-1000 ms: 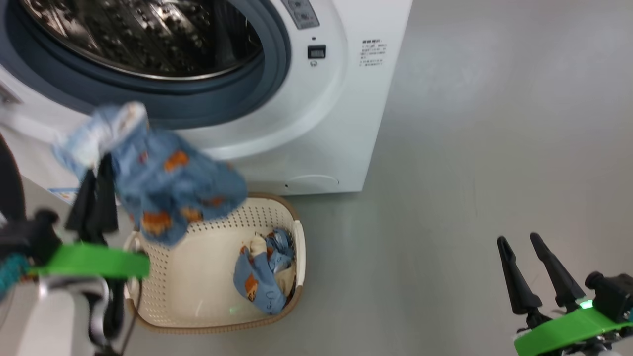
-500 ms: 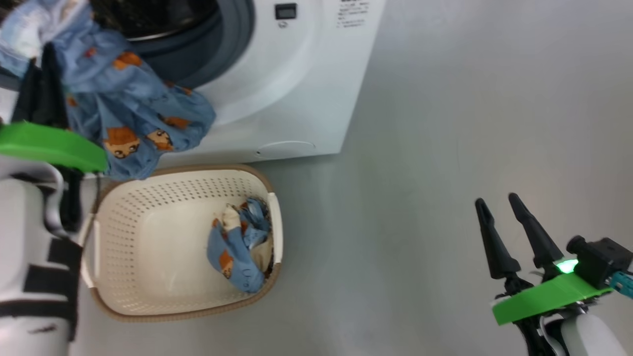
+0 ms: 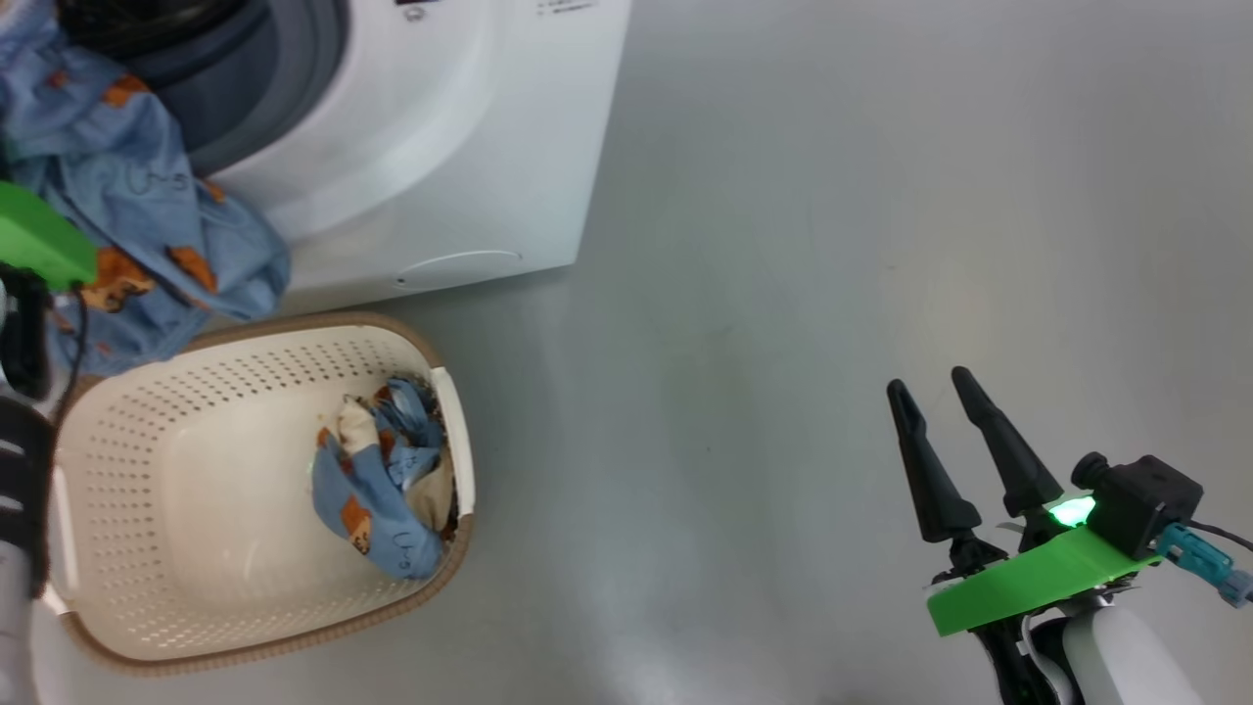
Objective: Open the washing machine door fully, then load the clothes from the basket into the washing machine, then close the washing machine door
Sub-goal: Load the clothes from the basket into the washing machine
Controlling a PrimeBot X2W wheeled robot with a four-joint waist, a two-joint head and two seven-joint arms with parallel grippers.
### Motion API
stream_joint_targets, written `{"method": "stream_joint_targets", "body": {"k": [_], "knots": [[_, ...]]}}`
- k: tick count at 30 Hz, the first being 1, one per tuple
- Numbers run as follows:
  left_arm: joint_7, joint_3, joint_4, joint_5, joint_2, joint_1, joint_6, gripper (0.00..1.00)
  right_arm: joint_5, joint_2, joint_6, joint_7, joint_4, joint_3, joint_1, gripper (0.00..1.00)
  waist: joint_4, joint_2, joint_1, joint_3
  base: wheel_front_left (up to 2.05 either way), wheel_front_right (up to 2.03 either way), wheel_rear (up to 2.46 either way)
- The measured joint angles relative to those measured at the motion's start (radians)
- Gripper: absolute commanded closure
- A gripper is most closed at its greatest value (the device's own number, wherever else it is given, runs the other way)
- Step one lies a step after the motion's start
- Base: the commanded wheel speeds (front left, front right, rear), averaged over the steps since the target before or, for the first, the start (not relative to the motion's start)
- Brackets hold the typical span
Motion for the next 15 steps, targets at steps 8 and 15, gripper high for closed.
{"method": "stream_joint_targets", "body": {"k": [8, 15], "knots": [[0.000, -0.002, -0.013, 0.012, 0.035, -0.109, 0.000, 1.00, 0.000, 0.010, 0.000, 0.000, 0.000, 0.014, -0.023, 0.00, -0.031, 0.0000, 0.0000, 0.033, 0.00, 0.00, 0.00], [0.000, 0.094, -0.245, 0.092, 0.039, -0.130, 0.007, 1.00, 0.000, 0.014, 0.000, 0.000, -0.001, 0.014, -0.033, 0.00, -0.038, 0.0000, 0.0000, 0.049, 0.00, 0.00, 0.00]]}}
